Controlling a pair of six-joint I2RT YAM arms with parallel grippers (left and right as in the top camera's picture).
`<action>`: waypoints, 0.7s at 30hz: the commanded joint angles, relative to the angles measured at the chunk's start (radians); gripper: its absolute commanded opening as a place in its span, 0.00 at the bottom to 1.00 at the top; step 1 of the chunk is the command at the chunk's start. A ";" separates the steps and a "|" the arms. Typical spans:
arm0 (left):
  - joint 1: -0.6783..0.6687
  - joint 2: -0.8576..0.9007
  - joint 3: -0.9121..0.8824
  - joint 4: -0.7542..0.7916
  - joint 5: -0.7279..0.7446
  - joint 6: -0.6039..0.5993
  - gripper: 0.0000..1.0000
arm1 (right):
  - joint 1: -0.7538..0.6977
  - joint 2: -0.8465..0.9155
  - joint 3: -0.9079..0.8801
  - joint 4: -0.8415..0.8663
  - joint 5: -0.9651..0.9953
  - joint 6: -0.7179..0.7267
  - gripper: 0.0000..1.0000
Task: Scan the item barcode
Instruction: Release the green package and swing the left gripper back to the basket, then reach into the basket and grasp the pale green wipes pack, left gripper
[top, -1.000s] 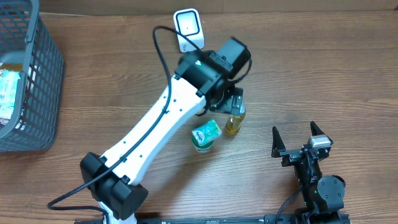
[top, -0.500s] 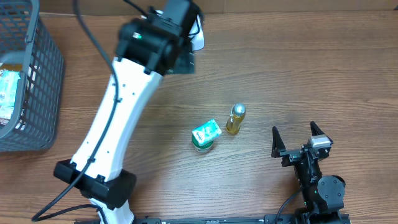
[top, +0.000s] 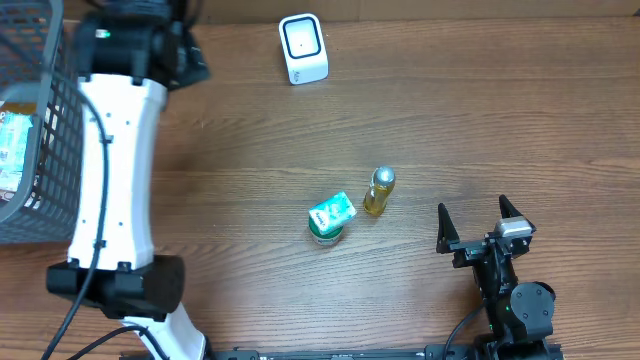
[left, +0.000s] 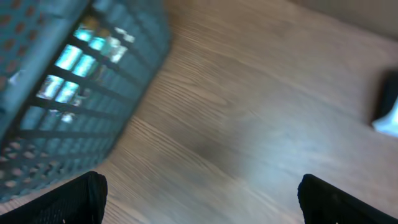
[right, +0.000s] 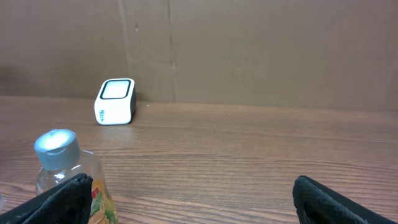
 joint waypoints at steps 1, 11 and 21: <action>0.082 -0.003 0.025 0.035 0.021 0.053 1.00 | -0.003 -0.008 -0.010 0.006 -0.002 -0.002 1.00; 0.369 -0.003 0.025 0.167 0.303 0.152 1.00 | -0.003 -0.008 -0.010 0.006 -0.002 -0.002 1.00; 0.628 -0.002 0.024 0.232 0.668 0.217 1.00 | -0.003 -0.008 -0.010 0.006 -0.002 -0.002 1.00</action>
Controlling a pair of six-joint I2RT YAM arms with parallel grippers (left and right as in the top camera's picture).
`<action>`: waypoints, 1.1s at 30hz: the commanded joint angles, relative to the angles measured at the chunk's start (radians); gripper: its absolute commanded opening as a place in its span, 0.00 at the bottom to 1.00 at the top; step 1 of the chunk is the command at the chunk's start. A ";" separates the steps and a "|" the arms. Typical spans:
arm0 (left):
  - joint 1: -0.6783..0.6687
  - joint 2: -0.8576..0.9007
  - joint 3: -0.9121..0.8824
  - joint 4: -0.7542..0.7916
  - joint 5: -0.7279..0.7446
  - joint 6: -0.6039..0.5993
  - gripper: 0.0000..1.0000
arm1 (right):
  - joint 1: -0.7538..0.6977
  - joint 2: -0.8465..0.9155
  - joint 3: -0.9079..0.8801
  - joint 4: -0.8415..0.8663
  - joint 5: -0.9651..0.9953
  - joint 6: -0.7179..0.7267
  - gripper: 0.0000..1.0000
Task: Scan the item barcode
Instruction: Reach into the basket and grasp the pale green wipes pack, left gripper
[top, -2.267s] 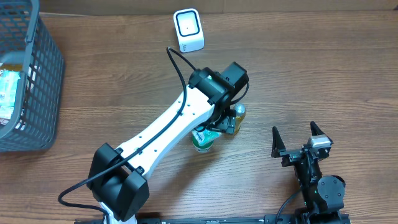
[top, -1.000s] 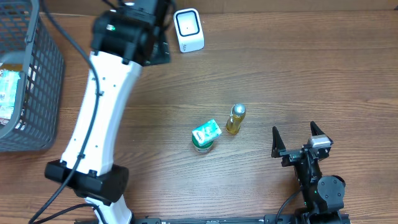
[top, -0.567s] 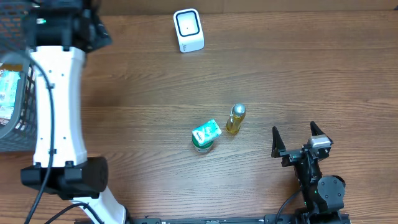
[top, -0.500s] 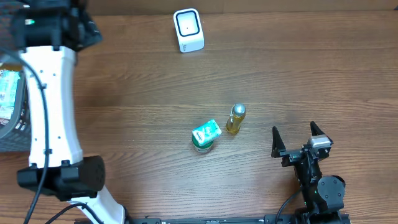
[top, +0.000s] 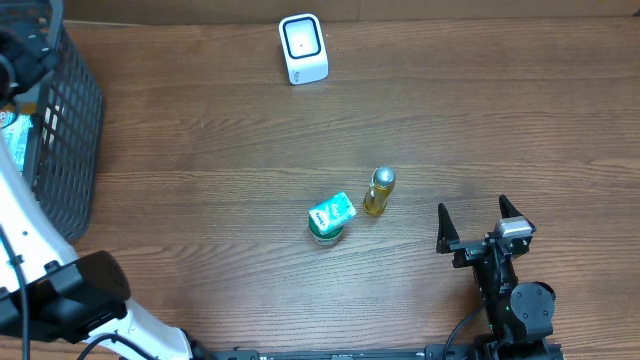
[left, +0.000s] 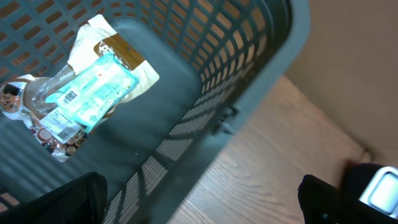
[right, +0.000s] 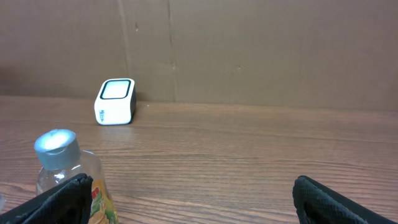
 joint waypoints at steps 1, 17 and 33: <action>0.069 -0.003 0.024 0.013 0.124 0.037 1.00 | -0.003 -0.008 -0.010 0.006 -0.002 -0.001 1.00; 0.155 0.047 -0.097 0.021 0.003 0.064 1.00 | -0.003 -0.008 -0.010 0.006 -0.002 -0.001 1.00; 0.156 0.236 -0.138 -0.019 -0.006 0.123 1.00 | -0.003 -0.008 -0.010 0.006 -0.002 -0.001 1.00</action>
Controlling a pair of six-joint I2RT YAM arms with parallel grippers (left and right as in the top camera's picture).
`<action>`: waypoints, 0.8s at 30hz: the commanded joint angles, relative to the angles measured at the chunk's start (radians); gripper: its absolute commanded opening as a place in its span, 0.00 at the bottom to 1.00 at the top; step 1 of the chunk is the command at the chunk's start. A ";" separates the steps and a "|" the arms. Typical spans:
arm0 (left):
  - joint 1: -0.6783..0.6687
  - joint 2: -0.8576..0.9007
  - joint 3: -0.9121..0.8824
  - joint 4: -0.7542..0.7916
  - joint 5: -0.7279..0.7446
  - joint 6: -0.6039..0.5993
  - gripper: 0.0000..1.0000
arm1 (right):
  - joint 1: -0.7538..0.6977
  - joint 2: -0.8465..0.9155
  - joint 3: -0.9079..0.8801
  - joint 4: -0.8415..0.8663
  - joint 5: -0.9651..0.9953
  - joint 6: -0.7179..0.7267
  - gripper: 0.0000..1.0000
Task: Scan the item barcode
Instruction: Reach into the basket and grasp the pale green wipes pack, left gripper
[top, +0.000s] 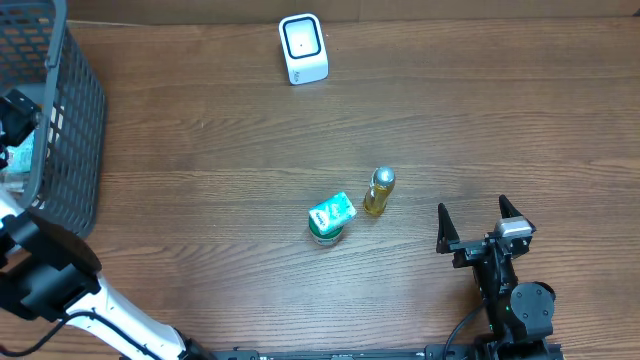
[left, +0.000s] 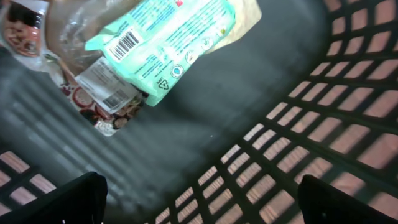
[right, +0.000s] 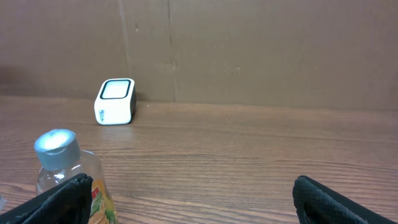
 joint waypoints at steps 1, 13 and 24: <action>-0.008 0.022 -0.004 -0.003 -0.013 0.045 1.00 | -0.003 -0.008 -0.010 0.006 -0.002 -0.002 1.00; -0.009 0.023 -0.004 -0.008 -0.019 0.044 0.99 | -0.003 -0.008 -0.010 0.006 -0.002 -0.002 1.00; -0.006 -0.006 -0.004 -0.033 -0.020 0.031 0.90 | -0.003 -0.008 -0.010 0.006 -0.002 -0.002 1.00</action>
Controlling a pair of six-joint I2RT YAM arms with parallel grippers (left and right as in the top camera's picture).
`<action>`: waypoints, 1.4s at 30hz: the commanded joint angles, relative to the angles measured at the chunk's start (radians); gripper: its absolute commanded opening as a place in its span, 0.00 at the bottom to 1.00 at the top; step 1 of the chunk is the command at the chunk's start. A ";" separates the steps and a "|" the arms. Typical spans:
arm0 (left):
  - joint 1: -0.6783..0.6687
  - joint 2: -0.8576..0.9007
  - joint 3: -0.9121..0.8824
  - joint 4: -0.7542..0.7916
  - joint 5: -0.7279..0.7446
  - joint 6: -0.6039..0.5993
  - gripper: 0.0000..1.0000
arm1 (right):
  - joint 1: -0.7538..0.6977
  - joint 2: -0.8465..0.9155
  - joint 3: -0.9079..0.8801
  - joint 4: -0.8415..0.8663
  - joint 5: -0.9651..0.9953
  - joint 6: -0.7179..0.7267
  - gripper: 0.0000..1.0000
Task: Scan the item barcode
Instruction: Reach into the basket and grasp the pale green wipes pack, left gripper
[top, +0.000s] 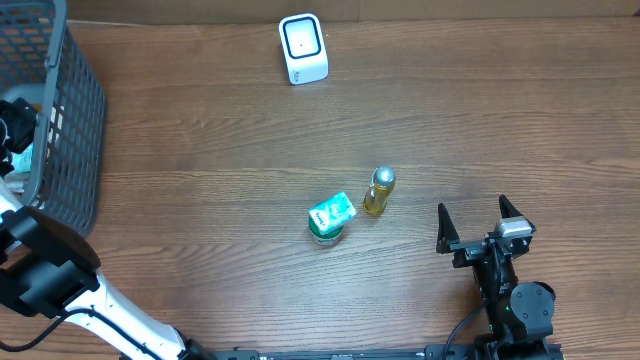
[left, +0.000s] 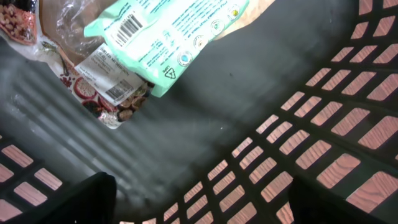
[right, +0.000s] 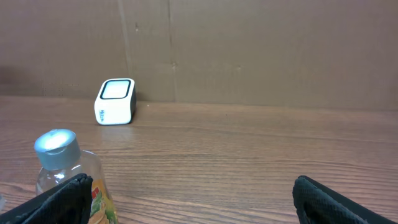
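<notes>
A teal packet (left: 168, 31) with a printed barcode lies in the grey basket (top: 70, 110), on top of a clear bag of brown snacks (left: 93, 81). Inside the basket my left gripper (left: 199, 208) stands open just short of both packets and holds nothing. The overhead view shows the left arm reaching into the basket at the left edge. The white scanner (top: 303, 48) stands at the back of the table, and the right wrist view shows the scanner (right: 115, 101) too. My right gripper (top: 478, 225) rests open near the front right.
A small yellow bottle (top: 379, 191) with a silver cap and a green-topped cup (top: 330, 217) stand mid-table. The bottle (right: 68, 171) sits just left of the right gripper's left finger. The basket's lattice wall (left: 323, 112) rises close to the left gripper's right side.
The left gripper has moved a little deeper into the basket, and the packets sit slightly higher in its view. The right arm and the table items are unchanged.
The left gripper was first over the table beside the basket. Then it was above the basket's rim with the packets below it. Then it was inside the basket over them, and now slightly closer. The right arm stayed still and open.
</notes>
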 joint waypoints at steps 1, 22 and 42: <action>-0.005 -0.035 -0.003 -0.001 -0.001 0.002 0.90 | -0.003 -0.008 -0.010 0.006 -0.002 -0.001 1.00; -0.005 -0.304 -0.003 0.008 0.000 -0.026 1.00 | -0.003 -0.008 -0.010 0.006 -0.002 -0.001 1.00; -0.005 -0.205 -0.006 0.022 -0.028 0.079 1.00 | -0.003 -0.008 -0.010 0.006 -0.002 -0.001 1.00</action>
